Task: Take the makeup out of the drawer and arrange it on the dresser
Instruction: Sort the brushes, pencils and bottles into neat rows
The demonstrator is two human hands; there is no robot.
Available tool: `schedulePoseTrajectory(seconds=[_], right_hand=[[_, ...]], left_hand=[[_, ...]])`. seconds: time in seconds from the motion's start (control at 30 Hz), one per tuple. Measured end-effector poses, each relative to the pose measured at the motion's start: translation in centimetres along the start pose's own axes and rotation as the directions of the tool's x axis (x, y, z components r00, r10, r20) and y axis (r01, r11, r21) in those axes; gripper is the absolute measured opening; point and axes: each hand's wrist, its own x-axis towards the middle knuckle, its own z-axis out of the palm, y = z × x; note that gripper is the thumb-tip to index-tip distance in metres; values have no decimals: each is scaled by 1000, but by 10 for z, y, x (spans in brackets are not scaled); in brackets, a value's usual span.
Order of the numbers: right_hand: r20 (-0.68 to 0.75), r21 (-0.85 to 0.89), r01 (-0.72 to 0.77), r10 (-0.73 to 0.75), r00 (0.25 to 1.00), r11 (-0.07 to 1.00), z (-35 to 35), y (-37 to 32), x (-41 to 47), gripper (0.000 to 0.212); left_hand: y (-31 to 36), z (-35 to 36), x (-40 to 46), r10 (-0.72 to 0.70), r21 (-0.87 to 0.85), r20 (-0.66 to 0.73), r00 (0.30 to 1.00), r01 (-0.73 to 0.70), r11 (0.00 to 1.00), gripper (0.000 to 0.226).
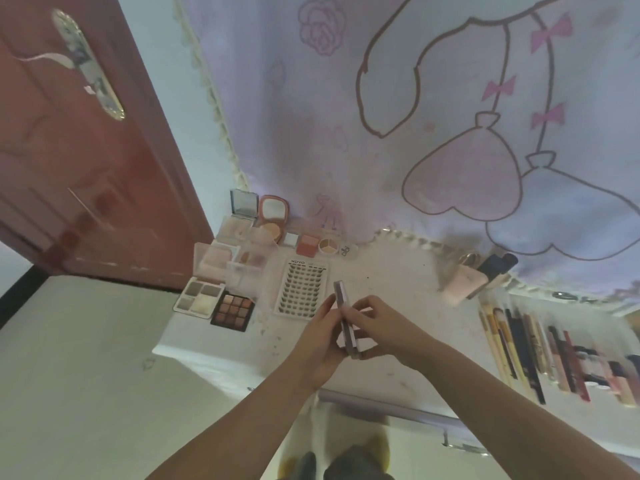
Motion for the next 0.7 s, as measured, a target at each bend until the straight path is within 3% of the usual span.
schedulePoseTrajectory(seconds=[0.2,0.33,0.47,0.7], right_hand=[[16,-161,76,-75,997,984,12,4,3,27],[5,-201,91,-92,996,975,15,5,7,26],[80,-179,89,-75,994,980,12,8,14,27],[228,-17,-25,29,973,1000,-1,12,35,23]], left_hand=[[11,-24,-17,-20,-8,55,998,20,1000,46],[15,-31,-19,-17,10,73,997,16,1000,42],[14,-36,-26,6,0,55,998,-6,1000,36],[13,-53,-40,17,-74,-101,995,-24,997,25]])
